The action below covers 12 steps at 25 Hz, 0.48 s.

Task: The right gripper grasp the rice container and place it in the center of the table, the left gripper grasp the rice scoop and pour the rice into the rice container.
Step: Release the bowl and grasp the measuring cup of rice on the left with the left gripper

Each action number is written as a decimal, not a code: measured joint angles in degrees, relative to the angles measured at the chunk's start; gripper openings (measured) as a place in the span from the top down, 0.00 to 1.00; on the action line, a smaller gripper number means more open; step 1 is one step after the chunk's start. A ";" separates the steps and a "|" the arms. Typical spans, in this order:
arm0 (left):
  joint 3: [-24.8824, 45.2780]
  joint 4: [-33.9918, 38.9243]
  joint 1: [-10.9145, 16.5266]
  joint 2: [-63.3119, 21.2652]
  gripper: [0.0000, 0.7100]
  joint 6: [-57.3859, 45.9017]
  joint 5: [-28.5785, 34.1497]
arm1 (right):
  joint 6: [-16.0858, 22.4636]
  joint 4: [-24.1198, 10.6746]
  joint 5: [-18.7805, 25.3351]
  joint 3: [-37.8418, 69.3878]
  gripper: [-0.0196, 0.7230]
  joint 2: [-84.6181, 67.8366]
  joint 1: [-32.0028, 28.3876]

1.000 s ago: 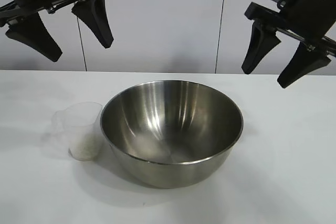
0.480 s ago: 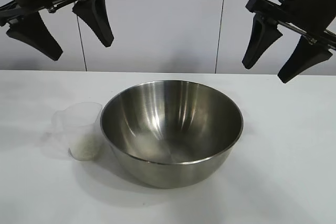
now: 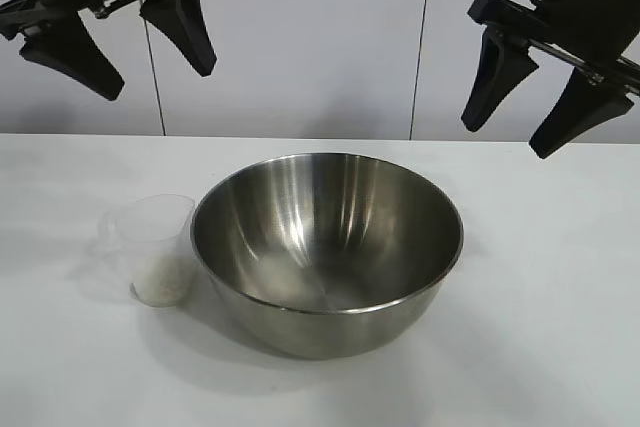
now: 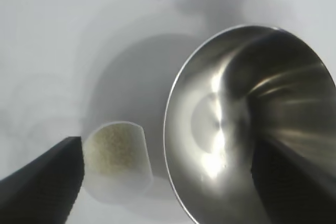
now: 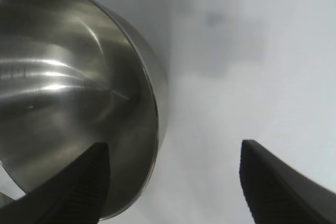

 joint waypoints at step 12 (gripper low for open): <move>25.85 -4.35 0.16 -21.17 0.21 23.35 -16.36 | 0.00 -0.29 0.05 0.00 0.32 0.00 0.00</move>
